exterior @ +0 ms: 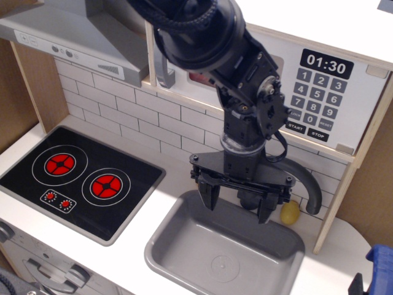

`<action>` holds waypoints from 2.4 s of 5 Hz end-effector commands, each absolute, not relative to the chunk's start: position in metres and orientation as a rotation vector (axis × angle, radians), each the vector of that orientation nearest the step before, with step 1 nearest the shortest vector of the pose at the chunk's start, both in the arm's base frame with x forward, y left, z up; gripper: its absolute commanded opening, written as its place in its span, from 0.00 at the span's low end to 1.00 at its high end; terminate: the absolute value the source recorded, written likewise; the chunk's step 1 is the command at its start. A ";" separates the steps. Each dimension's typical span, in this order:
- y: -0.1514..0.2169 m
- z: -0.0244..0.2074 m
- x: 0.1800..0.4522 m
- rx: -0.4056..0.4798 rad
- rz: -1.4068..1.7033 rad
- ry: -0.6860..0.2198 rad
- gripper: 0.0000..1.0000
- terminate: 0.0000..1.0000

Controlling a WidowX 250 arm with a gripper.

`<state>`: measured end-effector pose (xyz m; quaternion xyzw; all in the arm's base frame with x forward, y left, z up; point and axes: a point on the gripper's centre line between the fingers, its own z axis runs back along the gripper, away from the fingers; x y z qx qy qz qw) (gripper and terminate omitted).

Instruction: Open microwave

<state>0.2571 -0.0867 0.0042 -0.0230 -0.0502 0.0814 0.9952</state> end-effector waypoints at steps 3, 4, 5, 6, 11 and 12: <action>-0.033 0.073 0.286 -0.059 0.079 -0.206 1.00 0.00; 0.009 0.100 0.303 -0.055 0.106 -0.246 1.00 0.00; 0.032 0.112 0.314 -0.025 0.131 -0.232 1.00 0.00; 0.053 0.112 0.318 0.030 0.181 -0.269 1.00 0.00; 0.050 0.089 0.360 -0.112 0.105 -0.326 1.00 0.00; 0.057 0.091 0.366 -0.052 0.154 -0.349 1.00 0.00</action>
